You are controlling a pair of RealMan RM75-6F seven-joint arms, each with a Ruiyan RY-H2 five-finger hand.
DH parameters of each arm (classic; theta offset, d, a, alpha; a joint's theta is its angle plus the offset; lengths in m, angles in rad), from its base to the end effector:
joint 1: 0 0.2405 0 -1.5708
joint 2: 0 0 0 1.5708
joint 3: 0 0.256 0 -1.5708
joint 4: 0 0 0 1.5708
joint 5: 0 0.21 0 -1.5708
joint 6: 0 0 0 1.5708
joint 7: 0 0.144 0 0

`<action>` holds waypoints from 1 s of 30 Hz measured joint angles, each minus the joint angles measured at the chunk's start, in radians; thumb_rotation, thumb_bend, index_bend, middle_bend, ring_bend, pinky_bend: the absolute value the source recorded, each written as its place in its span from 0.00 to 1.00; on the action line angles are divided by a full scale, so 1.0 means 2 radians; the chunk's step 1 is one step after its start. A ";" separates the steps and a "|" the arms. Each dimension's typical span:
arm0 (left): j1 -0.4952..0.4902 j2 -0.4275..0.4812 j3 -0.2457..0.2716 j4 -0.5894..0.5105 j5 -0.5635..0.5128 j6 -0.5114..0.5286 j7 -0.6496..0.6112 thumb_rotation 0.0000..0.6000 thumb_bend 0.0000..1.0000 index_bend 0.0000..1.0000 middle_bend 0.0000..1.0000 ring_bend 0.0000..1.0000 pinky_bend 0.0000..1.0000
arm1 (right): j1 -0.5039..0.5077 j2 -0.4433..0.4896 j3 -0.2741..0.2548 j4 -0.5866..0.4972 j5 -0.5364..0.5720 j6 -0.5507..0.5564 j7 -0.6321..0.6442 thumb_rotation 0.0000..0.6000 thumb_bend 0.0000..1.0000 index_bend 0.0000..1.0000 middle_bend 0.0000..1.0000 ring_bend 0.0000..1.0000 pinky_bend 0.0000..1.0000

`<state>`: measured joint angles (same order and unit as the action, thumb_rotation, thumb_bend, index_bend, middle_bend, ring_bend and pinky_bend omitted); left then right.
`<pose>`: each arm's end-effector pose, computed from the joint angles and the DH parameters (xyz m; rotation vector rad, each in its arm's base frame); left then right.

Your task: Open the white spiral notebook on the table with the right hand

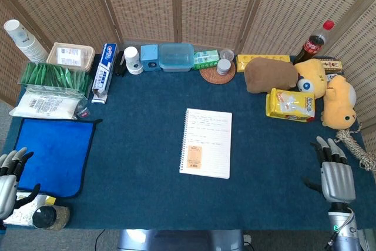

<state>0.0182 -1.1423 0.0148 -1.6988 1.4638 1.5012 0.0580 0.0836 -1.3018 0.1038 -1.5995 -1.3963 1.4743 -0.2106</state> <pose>-0.3160 0.1338 0.1394 -1.3084 -1.0574 -0.8138 -0.3052 -0.1898 0.1123 1.2987 -0.9096 0.8394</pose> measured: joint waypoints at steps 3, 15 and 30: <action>0.000 -0.001 0.000 0.001 -0.002 -0.001 0.000 1.00 0.31 0.22 0.08 0.03 0.00 | 0.000 0.000 0.000 -0.001 0.003 -0.003 -0.001 1.00 0.16 0.17 0.15 0.05 0.15; 0.002 0.000 0.000 0.001 0.010 0.008 -0.009 1.00 0.31 0.22 0.08 0.03 0.00 | 0.003 -0.006 -0.007 0.000 -0.018 -0.001 0.005 1.00 0.16 0.16 0.15 0.05 0.15; -0.026 0.019 -0.009 -0.026 0.034 -0.011 0.002 1.00 0.31 0.21 0.07 0.03 0.00 | 0.058 -0.049 -0.014 -0.008 -0.048 -0.069 -0.032 1.00 0.16 0.16 0.15 0.05 0.15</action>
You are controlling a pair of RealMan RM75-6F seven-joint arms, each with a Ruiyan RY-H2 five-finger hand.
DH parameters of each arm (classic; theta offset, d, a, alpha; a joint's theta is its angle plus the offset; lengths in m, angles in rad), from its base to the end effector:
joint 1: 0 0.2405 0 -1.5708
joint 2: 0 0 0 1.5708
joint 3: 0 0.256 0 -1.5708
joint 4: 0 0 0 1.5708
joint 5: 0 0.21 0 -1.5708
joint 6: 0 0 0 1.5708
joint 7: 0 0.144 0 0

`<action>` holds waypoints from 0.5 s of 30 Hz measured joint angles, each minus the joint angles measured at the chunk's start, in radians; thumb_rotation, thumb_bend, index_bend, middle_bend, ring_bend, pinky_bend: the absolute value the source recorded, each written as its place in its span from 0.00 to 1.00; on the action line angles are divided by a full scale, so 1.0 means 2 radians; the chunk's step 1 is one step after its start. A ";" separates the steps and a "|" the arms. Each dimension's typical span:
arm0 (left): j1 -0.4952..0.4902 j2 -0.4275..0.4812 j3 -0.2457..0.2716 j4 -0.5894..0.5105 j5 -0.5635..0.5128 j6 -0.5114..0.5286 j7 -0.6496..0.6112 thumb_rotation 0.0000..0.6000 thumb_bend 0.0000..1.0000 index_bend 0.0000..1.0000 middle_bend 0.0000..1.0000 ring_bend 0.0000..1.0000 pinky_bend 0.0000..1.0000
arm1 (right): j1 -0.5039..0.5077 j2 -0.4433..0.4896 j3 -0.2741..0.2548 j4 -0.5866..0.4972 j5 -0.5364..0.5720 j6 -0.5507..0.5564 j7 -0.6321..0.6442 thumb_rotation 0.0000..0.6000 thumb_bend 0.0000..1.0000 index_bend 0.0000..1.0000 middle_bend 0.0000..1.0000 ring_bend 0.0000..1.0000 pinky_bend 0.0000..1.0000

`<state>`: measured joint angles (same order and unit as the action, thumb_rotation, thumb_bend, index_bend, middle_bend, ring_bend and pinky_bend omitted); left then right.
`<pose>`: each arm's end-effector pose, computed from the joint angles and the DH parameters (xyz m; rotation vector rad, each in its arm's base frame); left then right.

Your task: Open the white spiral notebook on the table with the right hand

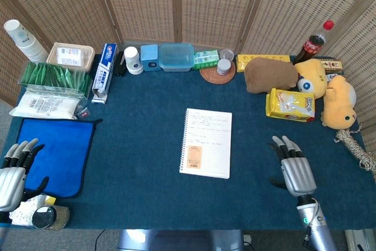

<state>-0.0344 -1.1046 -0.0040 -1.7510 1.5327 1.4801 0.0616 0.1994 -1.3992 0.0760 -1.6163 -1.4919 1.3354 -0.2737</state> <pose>-0.2915 0.1543 0.1436 -1.3990 -1.0080 -0.9032 -0.2549 -0.2124 0.0551 1.5608 -0.9253 0.9339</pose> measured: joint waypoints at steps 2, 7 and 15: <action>-0.004 0.003 -0.002 -0.006 0.001 -0.003 0.003 1.00 0.31 0.21 0.07 0.03 0.00 | 0.010 -0.011 0.001 0.001 -0.001 -0.010 -0.007 1.00 0.16 0.16 0.15 0.05 0.15; -0.013 0.005 -0.008 -0.014 -0.004 -0.012 0.007 1.00 0.31 0.21 0.07 0.03 0.00 | 0.032 -0.037 0.004 0.006 -0.003 -0.031 -0.023 1.00 0.16 0.16 0.15 0.05 0.15; -0.022 0.003 -0.015 -0.019 0.002 -0.011 0.013 1.00 0.31 0.21 0.07 0.03 0.00 | 0.048 -0.070 0.005 0.025 0.003 -0.050 -0.042 1.00 0.16 0.14 0.15 0.05 0.15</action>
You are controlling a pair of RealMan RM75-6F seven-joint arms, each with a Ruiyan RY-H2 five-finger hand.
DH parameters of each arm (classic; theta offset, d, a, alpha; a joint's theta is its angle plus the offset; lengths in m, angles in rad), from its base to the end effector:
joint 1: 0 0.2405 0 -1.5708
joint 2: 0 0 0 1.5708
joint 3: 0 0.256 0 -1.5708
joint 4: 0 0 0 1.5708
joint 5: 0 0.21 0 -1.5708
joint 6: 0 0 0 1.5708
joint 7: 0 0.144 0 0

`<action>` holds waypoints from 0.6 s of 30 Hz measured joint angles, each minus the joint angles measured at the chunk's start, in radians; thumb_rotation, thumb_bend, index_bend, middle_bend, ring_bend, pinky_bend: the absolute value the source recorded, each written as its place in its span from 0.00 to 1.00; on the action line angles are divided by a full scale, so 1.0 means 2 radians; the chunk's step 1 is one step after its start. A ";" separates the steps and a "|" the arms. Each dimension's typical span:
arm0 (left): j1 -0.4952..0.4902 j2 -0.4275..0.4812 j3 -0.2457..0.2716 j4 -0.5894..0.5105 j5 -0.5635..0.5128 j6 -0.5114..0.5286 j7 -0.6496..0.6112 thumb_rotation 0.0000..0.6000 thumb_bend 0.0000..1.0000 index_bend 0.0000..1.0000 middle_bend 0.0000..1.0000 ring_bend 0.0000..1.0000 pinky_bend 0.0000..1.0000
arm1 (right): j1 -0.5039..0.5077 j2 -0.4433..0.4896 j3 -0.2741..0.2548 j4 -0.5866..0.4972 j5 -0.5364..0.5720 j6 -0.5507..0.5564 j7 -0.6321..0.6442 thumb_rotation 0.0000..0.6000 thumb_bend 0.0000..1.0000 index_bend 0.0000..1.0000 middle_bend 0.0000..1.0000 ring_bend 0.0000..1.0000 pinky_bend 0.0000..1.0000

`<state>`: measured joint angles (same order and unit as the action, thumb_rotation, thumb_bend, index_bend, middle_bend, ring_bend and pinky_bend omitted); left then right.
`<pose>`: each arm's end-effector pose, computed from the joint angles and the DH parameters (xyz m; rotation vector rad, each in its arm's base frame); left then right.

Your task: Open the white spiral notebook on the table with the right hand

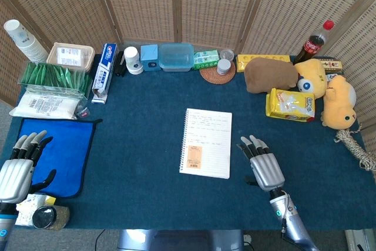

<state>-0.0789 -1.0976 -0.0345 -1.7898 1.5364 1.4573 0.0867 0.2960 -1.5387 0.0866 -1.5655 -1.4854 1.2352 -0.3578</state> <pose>-0.2745 0.1727 0.1439 -1.4303 -0.9760 -0.9527 -0.2188 -0.2311 0.0046 1.7028 -0.9074 0.9609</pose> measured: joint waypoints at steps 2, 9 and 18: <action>-0.001 0.000 -0.001 0.000 -0.001 0.000 0.001 1.00 0.31 0.20 0.07 0.03 0.00 | 0.002 -0.007 0.000 0.005 0.002 -0.002 -0.004 1.00 0.16 0.13 0.15 0.05 0.15; -0.003 0.002 0.001 0.003 -0.008 -0.008 0.002 1.00 0.31 0.20 0.07 0.03 0.00 | 0.012 -0.035 -0.004 0.036 0.003 -0.008 -0.021 1.00 0.16 0.12 0.15 0.05 0.15; 0.003 0.005 0.004 0.011 -0.018 -0.003 -0.006 1.00 0.31 0.20 0.07 0.03 0.00 | 0.020 -0.067 -0.010 0.078 0.002 -0.013 -0.034 1.00 0.16 0.10 0.14 0.05 0.15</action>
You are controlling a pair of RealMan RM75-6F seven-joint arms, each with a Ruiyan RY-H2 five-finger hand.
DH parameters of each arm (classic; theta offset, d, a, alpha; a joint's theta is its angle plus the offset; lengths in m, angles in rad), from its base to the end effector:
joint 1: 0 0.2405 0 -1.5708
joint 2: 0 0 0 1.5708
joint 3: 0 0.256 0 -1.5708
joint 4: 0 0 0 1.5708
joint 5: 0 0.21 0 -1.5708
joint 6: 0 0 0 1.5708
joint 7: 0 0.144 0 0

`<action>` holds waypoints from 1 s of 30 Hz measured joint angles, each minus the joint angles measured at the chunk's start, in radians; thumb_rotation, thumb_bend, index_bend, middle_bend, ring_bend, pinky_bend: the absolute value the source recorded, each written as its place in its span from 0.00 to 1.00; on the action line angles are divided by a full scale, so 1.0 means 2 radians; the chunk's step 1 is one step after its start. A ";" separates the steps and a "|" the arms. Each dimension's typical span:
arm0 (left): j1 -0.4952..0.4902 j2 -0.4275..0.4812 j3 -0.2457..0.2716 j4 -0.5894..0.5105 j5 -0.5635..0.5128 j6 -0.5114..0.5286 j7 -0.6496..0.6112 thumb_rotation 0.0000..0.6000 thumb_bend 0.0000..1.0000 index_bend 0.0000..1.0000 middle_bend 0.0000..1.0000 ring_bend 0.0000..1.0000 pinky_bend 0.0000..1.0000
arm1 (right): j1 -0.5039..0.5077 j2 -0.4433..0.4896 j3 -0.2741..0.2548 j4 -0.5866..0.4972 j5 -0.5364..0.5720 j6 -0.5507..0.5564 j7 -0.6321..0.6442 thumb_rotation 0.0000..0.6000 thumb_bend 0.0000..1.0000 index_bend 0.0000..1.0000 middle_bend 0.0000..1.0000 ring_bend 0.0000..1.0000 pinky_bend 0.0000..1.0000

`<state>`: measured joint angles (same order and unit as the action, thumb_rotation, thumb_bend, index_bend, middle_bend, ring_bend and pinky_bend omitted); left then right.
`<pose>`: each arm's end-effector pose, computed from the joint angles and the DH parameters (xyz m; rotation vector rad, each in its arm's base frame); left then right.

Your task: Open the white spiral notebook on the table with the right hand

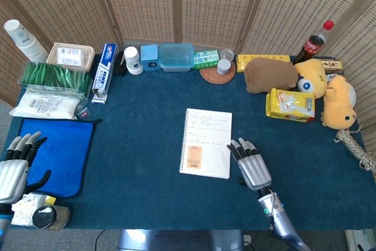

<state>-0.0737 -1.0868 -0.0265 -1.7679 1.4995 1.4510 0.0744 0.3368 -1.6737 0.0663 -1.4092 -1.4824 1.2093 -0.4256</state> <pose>-0.2871 0.1701 0.1480 -1.4084 -0.9920 -0.9024 -0.2171 -0.2358 -0.0362 1.7801 -0.8255 0.8922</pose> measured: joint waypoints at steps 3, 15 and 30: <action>0.001 0.000 0.001 0.002 -0.003 0.001 -0.004 1.00 0.31 0.20 0.07 0.03 0.00 | 0.001 -0.007 -0.004 0.008 -0.001 0.000 -0.003 1.00 0.16 0.10 0.14 0.05 0.15; 0.005 0.000 0.003 0.006 -0.001 0.009 -0.010 1.00 0.31 0.19 0.07 0.03 0.00 | 0.009 -0.015 -0.007 0.024 -0.005 0.003 0.005 1.00 0.16 0.09 0.14 0.05 0.15; 0.011 0.002 0.006 0.009 -0.005 0.015 -0.014 1.00 0.31 0.19 0.07 0.02 0.00 | 0.027 -0.034 -0.003 0.037 -0.006 -0.007 0.012 1.00 0.16 0.09 0.14 0.05 0.15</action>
<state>-0.0515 -1.0828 -0.0152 -1.7501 1.4904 1.4817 0.0461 0.3906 -1.7409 0.0594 -1.3346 -1.4947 1.1950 -0.4016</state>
